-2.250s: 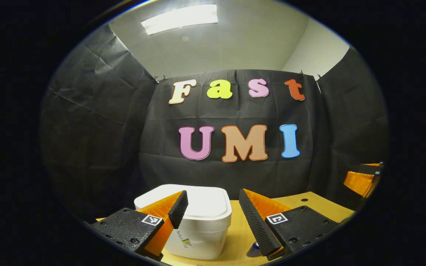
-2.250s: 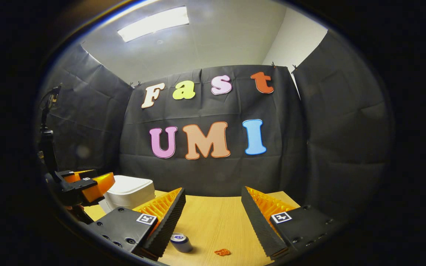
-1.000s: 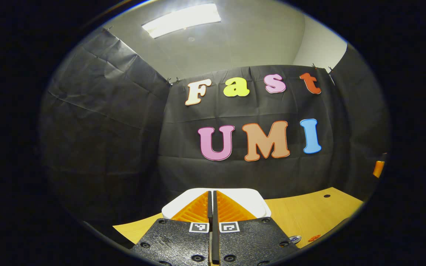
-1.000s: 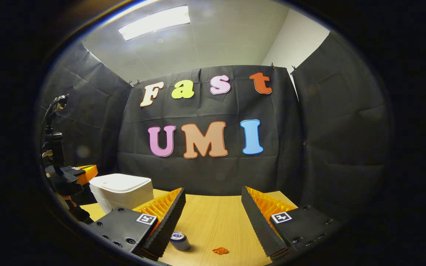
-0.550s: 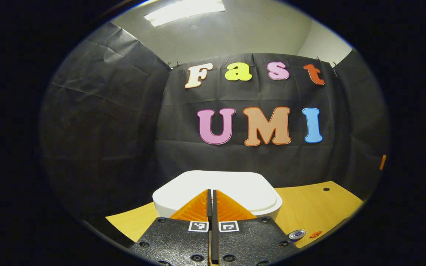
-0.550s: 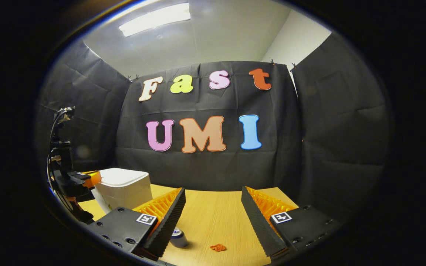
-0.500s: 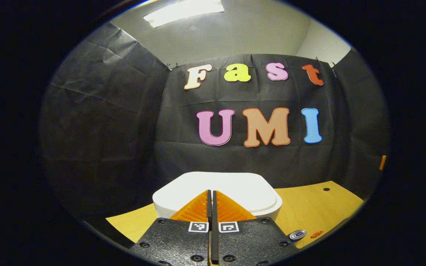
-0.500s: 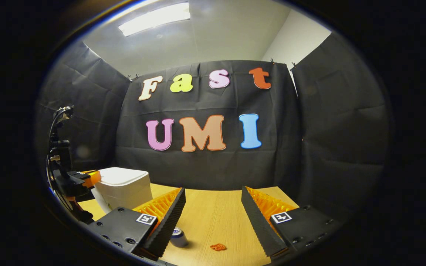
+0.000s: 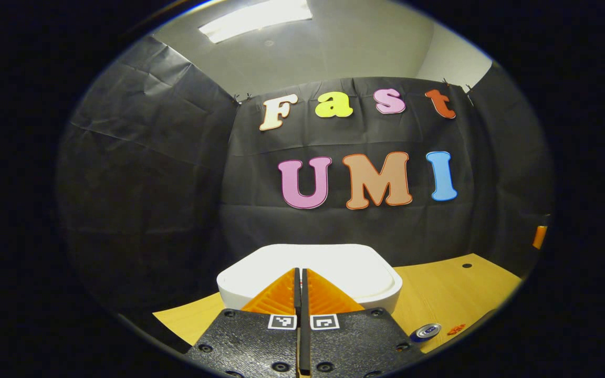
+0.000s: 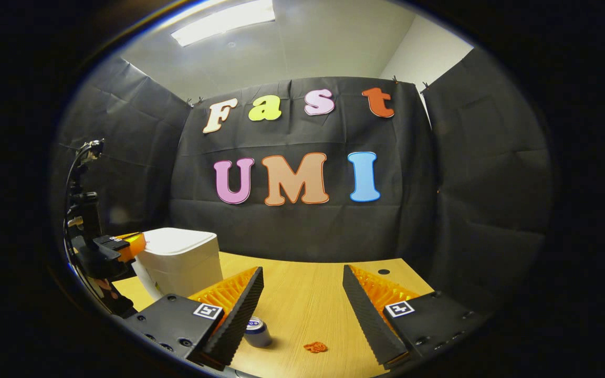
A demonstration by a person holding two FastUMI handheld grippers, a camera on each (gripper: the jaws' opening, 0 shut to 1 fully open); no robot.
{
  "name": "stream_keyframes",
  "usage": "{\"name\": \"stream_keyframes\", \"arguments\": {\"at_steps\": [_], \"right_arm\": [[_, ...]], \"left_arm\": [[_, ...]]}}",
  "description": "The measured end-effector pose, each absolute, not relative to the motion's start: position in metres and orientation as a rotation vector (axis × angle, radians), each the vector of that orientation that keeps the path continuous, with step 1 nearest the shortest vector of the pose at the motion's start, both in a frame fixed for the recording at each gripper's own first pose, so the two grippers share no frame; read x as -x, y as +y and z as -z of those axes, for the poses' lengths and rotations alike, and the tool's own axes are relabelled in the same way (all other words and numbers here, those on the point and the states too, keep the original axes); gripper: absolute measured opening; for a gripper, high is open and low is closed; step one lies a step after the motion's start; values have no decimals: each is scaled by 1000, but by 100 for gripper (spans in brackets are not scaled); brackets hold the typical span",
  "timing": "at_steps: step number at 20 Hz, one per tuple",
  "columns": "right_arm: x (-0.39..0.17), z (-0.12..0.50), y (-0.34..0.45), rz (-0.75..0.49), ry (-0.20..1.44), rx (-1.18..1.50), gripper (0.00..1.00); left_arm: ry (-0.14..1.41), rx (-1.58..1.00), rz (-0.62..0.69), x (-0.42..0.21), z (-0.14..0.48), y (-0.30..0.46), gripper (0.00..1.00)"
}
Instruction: Press the lid of the desktop garbage bin to open it, pick up the crumpled paper on the desktop and throw it into the bin, then pick up the pop can on the desktop and drop it into the bin, and finally close the garbage bin lid.
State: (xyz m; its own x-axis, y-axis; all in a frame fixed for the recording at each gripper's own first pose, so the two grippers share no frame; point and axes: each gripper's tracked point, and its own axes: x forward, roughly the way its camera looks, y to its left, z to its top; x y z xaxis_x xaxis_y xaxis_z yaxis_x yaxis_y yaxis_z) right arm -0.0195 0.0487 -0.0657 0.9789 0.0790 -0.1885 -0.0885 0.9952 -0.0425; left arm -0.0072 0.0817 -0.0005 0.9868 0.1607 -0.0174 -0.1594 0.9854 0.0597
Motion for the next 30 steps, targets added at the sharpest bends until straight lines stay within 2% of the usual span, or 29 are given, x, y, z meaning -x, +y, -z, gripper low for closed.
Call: {"name": "stream_keyframes", "arguments": {"at_steps": [2,10,18,23,24,27,28,30], "right_arm": [[17,72,49,-88,204,45,96],[16,131,17,-39,329,89,96],[18,238,11,-136,644,71,97],[5,295,6,-151,798,83,98],[3,301,6,-158,817,82,97],[-6,313,3,-163,846,83,98],[-9,318,1,-164,860,86,98],[-18,328,1,-170,894,81,97]], "left_arm": [[25,-72,-155,6,-1,83,0],[-140,-36,-159,10,-75,80,0],[-159,-38,-162,43,-85,72,0],[-156,-53,-177,60,-88,71,2],[-154,-51,-177,61,-86,69,11],[-152,-57,-201,66,-84,75,81],[-149,-60,-213,67,-82,78,86],[-141,-66,-242,68,-80,83,88]]}}
